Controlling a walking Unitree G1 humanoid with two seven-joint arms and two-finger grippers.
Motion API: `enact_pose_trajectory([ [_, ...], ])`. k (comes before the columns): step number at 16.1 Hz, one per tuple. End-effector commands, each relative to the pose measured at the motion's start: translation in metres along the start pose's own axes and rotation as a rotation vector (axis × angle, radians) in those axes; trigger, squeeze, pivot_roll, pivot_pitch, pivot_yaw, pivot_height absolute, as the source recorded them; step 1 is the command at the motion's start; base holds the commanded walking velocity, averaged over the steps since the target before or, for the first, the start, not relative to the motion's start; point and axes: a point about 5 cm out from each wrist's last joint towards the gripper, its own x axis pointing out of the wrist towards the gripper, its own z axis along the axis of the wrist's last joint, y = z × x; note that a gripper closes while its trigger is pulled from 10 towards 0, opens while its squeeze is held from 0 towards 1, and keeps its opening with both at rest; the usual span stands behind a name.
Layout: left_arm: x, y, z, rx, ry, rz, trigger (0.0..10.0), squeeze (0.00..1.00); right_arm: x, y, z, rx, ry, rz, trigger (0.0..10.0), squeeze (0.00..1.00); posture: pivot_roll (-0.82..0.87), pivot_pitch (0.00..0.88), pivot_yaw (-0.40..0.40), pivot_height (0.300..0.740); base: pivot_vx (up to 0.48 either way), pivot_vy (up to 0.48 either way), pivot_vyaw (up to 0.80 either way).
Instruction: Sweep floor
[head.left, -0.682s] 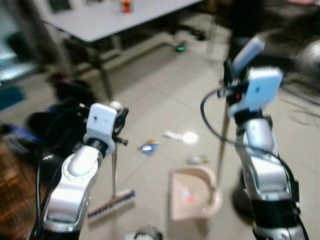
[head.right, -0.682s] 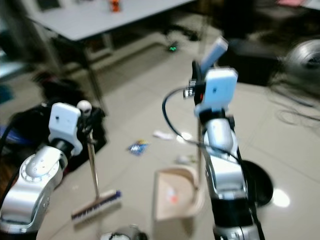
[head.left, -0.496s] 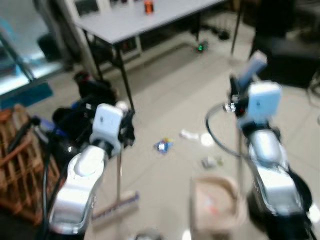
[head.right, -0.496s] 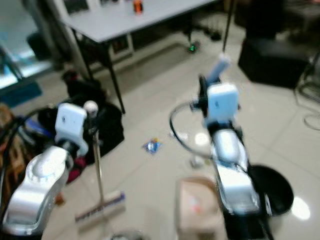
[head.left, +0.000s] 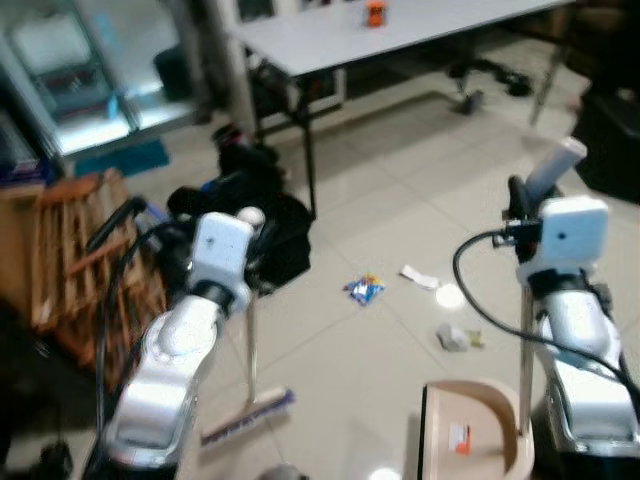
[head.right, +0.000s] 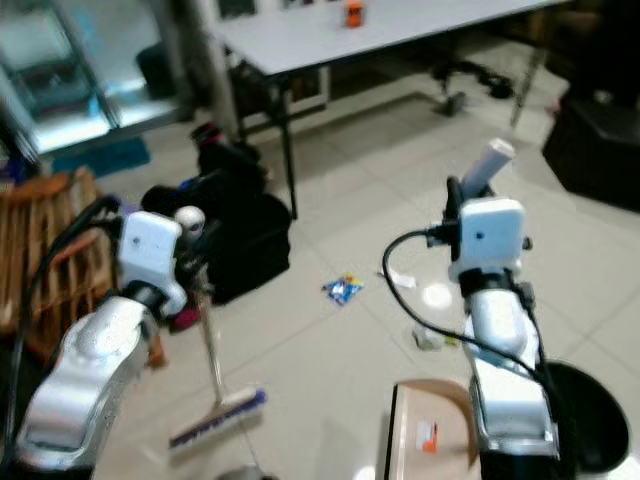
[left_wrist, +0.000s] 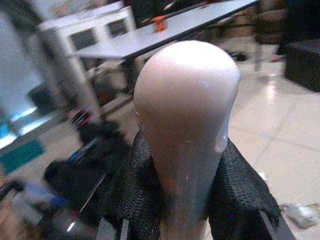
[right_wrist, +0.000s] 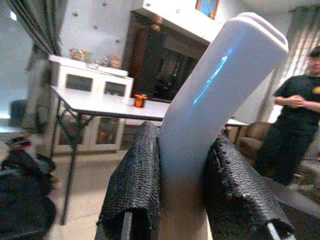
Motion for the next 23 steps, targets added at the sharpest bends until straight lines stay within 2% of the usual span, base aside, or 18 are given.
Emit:
enact_pose_trajectory([
  [1,0.003,0.005,0.015,0.017,-0.07,0.034,10.0,0.0,0.002,-0.004,-0.001,0.037,0.026,-0.016,10.0,0.0,-0.03,0.005,0.067,0.74,0.0,0.0,0.0],
  [3,0.006,0.007,0.019,0.018,-0.089,0.045,10.0,0.0,0.0,-0.001,-0.001,0.102,0.032,-0.018,10.0,0.0,-0.03,0.0,0.068,0.74,0.0,0.0,0.0],
  [4,0.011,0.007,0.024,0.019,-0.109,0.044,10.0,0.0,-0.004,-0.001,-0.003,0.256,0.065,-0.092,10.0,0.0,-0.03,0.0,0.068,0.74,0.0,0.0,0.0],
  [5,0.013,0.006,0.026,0.023,-0.118,0.033,10.0,0.0,-0.008,-0.003,-0.007,0.326,0.087,-0.155,10.0,0.0,-0.03,0.0,0.068,0.74,0.0,0.0,0.0],
  [6,0.014,0.005,0.028,0.017,-0.127,0.022,10.0,0.0,-0.01,0.0,-0.006,0.338,0.086,-0.15,10.0,0.0,-0.03,0.0,0.073,0.74,0.247,0.0,0.0],
  [9,0.016,0.004,0.03,0.013,-0.135,0.012,10.0,0.0,-0.012,0.009,-0.004,0.355,0.127,-0.071,10.0,0.0,-0.03,0.005,0.073,0.74,0.311,0.0,0.0],
  [11,0.016,0.005,0.029,0.009,-0.131,0.011,10.0,0.0,-0.014,0.009,0.001,0.339,0.116,-0.056,10.0,0.0,-0.04,0.01,0.075,0.74,0.319,0.0,0.0],
  [13,0.016,0.009,0.027,0.008,-0.131,0.004,10.0,0.0,-0.012,0.013,0.011,0.271,0.066,-0.009,10.0,0.0,-0.05,0.008,0.082,0.74,0.317,0.0,0.0],
  [23,0.01,0.007,0.028,-0.018,-0.136,-0.006,10.0,0.0,0.0,0.025,0.017,0.251,0.045,0.056,10.0,0.0,-0.02,0.0,0.065,0.74,0.357,0.0,0.0],
])
